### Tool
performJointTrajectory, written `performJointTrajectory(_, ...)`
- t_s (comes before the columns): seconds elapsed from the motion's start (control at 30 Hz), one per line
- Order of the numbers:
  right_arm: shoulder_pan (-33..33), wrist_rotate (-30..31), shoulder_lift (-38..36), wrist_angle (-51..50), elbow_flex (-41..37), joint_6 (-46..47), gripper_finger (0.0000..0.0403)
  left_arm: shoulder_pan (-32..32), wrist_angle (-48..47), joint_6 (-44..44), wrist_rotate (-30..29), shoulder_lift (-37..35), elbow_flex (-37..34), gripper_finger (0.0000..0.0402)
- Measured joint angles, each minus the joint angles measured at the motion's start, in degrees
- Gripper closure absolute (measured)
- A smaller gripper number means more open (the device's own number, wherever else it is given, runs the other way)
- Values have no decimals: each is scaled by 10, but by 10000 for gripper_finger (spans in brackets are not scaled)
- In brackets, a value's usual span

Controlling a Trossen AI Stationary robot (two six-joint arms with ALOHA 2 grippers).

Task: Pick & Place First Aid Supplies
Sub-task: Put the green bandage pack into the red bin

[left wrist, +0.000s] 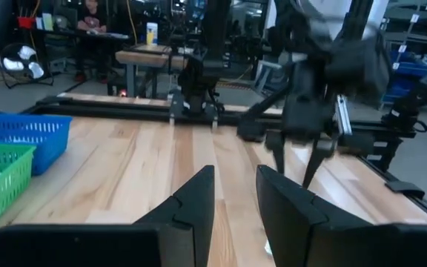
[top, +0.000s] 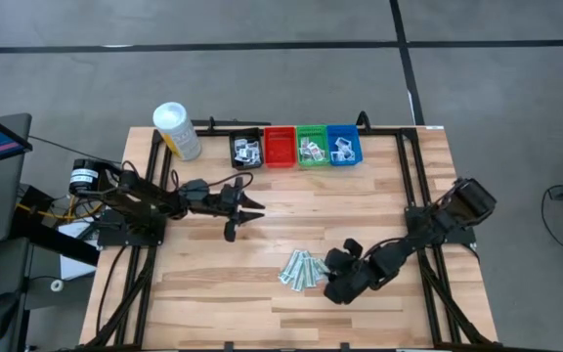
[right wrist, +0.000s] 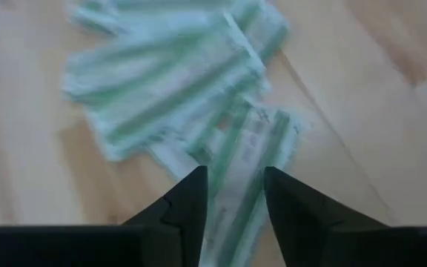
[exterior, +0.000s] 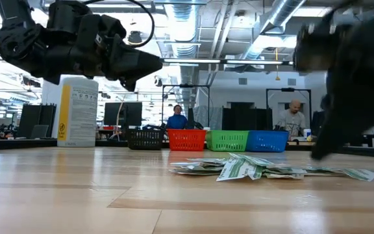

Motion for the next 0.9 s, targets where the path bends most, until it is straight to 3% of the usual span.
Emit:
performJointTrajectory(0.27,-6,-66,44,-7,3,32,245,0,-1,2,0,0,13,300)
performJointTrajectory(0.67,0,-29,46,-10,1,-33,251,0,-1,2,0,0,13,300)
performJointTrajectory(0.9,-9,-16,47,1,0,-118,269,0,-1,2,0,0,13,300)
